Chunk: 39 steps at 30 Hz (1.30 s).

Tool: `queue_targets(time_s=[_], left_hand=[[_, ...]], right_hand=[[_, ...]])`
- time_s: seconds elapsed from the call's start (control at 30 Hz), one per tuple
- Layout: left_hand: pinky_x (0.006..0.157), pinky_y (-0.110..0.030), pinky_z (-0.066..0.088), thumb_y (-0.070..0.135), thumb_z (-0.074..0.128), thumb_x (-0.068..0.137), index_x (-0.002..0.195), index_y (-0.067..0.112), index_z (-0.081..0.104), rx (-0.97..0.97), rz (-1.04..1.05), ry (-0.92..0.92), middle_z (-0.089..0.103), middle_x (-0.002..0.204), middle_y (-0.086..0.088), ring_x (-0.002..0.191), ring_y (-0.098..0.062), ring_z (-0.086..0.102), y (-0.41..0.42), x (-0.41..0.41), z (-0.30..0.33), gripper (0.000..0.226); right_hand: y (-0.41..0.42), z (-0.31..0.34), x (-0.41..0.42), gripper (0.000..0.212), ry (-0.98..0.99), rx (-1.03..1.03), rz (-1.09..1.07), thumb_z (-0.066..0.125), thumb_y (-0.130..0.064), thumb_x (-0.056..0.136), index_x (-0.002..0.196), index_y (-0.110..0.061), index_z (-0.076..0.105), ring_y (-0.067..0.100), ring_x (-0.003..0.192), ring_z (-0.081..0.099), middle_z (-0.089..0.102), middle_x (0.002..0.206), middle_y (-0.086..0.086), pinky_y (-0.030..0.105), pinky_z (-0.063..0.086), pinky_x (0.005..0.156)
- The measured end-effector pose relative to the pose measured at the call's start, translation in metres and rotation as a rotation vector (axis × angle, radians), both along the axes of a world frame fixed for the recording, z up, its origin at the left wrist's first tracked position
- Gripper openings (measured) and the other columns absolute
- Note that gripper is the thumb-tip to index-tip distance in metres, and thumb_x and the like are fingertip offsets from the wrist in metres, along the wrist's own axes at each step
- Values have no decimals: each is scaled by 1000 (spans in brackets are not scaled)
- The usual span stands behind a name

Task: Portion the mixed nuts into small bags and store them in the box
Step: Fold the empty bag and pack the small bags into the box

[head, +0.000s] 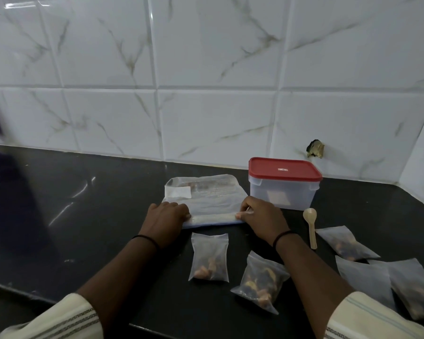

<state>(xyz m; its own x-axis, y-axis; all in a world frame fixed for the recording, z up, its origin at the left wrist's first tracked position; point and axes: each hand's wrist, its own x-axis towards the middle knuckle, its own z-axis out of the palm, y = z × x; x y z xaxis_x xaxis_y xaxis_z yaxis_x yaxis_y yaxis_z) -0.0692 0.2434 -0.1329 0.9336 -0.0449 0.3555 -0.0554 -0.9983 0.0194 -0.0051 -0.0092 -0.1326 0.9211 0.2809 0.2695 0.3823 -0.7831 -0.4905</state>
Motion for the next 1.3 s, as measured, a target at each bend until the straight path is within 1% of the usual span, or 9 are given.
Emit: queue_targets(time_s=[0.17,0.3,0.4,0.47,0.6,0.87,1.07,1.2,1.3], left_hand=[[87,-35,35,46,49,96,108,30,56,38,72,-59,50,111,6,106,-18,50,-2,1,0,21],[65,-26,34,31,76,80,84,29,60,80,-107,-171,62,87,8,78,-15,59,-3,0,2,18],[65,-28,29,27,60,93,92,23,64,48,-128,-152,69,91,0,81,-23,63,-6,0,4,5],[66,-30,33,37,52,97,99,24,64,-14,-121,-137,69,97,0,86,-24,63,-5,-1,2,18],[77,-27,42,59,54,88,106,33,61,-34,-174,37,56,102,9,93,-11,52,2,-4,0,33],[78,-29,32,31,46,99,111,30,62,56,-108,-38,61,107,4,99,-17,54,1,-1,-2,20],[75,-30,26,41,46,98,99,31,54,-20,-48,-92,63,98,7,95,-16,56,-4,-2,0,13],[73,-31,28,40,66,87,86,26,65,-3,-92,-221,62,90,3,87,-20,57,1,0,-2,14],[69,-31,27,38,63,90,79,22,68,42,-128,-212,66,83,-1,80,-23,61,2,5,-3,20]], right_hand=[[2,-3,-1,28,-190,-49,-98,75,-42,82,99,-29,57,14,93,54,60,96,-8,33,47,84],[3,1,-1,13,-279,-133,-37,72,-34,87,93,-25,65,11,91,51,59,93,-7,30,48,86],[7,3,-1,8,-171,-147,49,62,-27,95,93,-21,67,12,87,55,63,91,-3,27,48,85],[6,3,0,15,-124,-110,91,57,-28,98,97,-20,69,14,90,58,68,95,-1,28,48,84],[-2,3,-3,14,-80,-76,154,71,-37,87,95,-27,69,9,93,55,66,94,-8,30,49,82],[2,6,-7,18,-131,-115,123,48,-29,102,101,-23,65,16,93,53,66,96,0,31,44,84],[-1,5,-6,13,-88,-108,17,57,-37,97,93,-25,53,17,89,58,64,92,-3,37,48,87],[-1,5,-7,21,-231,-185,-42,65,-44,89,86,-25,60,15,91,51,60,89,-5,33,41,81],[0,7,-8,20,-242,-197,-19,68,-42,89,87,-22,67,14,90,53,63,90,-3,32,44,84]])
